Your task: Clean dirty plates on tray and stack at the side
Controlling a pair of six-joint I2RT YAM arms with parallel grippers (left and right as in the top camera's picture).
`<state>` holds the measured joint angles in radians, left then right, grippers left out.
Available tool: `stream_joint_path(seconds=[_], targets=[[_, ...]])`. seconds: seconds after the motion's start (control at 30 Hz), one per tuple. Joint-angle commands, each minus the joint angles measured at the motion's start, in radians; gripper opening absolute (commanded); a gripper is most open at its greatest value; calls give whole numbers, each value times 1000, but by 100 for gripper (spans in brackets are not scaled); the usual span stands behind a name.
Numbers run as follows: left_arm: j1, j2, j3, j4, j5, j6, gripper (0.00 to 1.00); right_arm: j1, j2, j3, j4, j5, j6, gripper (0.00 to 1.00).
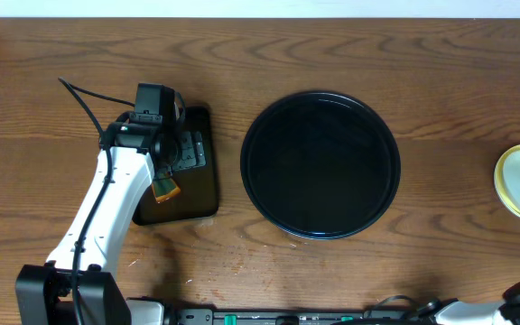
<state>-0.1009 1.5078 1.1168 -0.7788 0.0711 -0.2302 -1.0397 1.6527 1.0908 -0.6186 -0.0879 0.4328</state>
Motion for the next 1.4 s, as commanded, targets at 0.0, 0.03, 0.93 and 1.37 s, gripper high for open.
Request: stream_joint_path(seconds=[0.0, 0.03, 0.93, 1.37], targets=[[5, 7, 0, -2, -13, 9, 86, -9, 53, 1, 61, -86, -74, 7], [5, 7, 0, -2, -13, 9, 86, -5, 63, 1, 79, -149, -90, 36], [5, 7, 0, -2, -12, 9, 86, 1168, -332, 1, -21, -188, -359, 59], [5, 7, 0, -2, -13, 9, 86, 1329, -327, 1, -35, -140, -385, 99]])
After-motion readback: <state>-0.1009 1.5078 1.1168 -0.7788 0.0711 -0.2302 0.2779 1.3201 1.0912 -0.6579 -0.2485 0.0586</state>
